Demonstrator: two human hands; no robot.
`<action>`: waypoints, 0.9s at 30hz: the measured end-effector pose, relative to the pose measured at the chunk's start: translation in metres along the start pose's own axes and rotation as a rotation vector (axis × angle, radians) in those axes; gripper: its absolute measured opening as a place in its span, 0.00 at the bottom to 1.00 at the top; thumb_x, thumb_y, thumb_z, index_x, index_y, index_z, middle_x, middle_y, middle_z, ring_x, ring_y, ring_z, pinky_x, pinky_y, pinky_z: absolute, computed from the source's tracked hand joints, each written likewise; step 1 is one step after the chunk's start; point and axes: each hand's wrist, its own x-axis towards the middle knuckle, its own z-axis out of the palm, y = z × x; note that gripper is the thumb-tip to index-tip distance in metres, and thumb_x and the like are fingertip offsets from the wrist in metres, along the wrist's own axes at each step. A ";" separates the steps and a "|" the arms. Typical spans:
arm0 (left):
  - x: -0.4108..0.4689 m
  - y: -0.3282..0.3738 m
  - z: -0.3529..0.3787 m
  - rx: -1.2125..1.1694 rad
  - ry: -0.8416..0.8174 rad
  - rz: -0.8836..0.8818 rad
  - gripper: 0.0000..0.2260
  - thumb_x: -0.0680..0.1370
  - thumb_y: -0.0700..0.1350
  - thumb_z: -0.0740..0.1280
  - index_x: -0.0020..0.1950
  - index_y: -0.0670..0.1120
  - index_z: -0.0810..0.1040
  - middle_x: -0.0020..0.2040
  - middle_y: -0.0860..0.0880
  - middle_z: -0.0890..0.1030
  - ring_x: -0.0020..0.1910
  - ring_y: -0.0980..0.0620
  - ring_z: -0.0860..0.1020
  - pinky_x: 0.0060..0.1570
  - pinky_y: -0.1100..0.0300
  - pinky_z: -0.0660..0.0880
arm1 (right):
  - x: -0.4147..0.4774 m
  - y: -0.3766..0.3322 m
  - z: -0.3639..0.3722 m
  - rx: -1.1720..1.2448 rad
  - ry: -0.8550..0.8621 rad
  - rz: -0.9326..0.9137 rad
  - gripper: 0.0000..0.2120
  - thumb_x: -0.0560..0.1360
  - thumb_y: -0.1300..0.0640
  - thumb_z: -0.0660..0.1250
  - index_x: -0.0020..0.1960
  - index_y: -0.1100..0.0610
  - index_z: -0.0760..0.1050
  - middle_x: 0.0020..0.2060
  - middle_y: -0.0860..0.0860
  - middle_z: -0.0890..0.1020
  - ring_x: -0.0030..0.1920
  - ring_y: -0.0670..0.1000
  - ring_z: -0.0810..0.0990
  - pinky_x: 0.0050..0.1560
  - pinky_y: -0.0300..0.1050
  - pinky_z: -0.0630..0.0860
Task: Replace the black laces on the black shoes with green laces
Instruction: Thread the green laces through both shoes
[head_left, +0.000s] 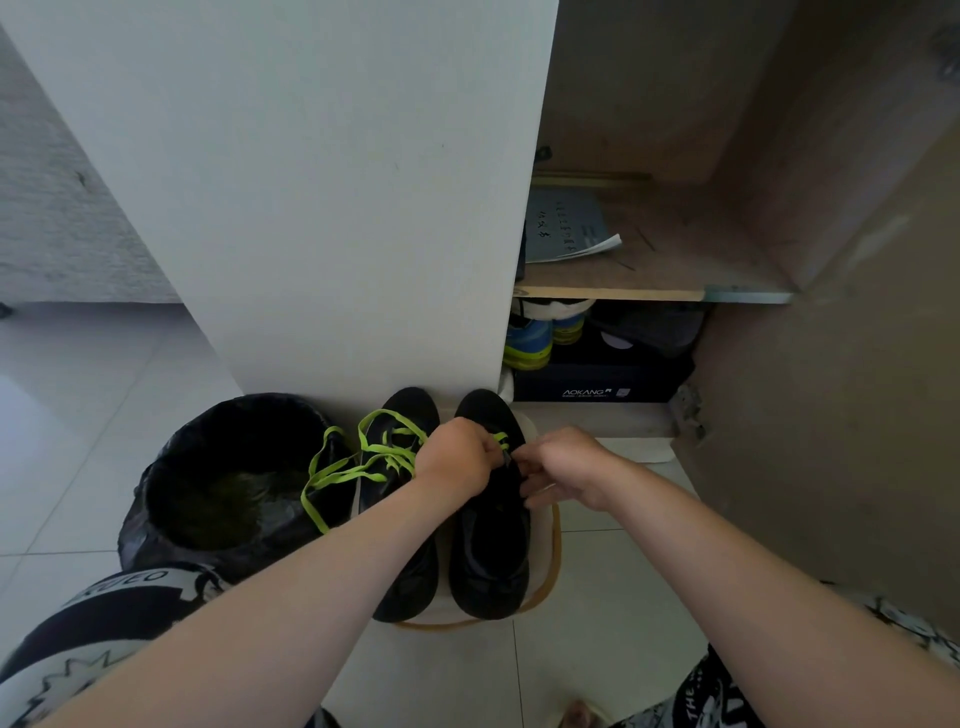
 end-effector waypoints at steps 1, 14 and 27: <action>0.000 0.000 0.000 -0.022 0.009 -0.018 0.07 0.76 0.48 0.70 0.51 0.48 0.86 0.50 0.48 0.85 0.50 0.48 0.82 0.52 0.54 0.80 | 0.001 0.001 0.002 0.001 0.024 -0.010 0.08 0.81 0.61 0.64 0.55 0.64 0.78 0.43 0.59 0.80 0.37 0.57 0.82 0.32 0.48 0.82; -0.001 0.010 -0.009 0.077 0.054 0.108 0.12 0.75 0.48 0.64 0.53 0.42 0.79 0.54 0.44 0.80 0.57 0.44 0.77 0.53 0.55 0.74 | 0.007 -0.002 0.013 -0.109 0.049 0.016 0.12 0.82 0.62 0.55 0.57 0.59 0.76 0.40 0.56 0.76 0.31 0.53 0.76 0.29 0.45 0.77; -0.004 0.006 -0.003 0.368 -0.058 0.322 0.24 0.72 0.61 0.64 0.67 0.56 0.73 0.67 0.52 0.73 0.68 0.47 0.67 0.68 0.48 0.63 | 0.037 0.000 -0.003 0.306 0.600 0.003 0.13 0.82 0.59 0.56 0.63 0.63 0.72 0.55 0.60 0.82 0.52 0.61 0.82 0.56 0.60 0.80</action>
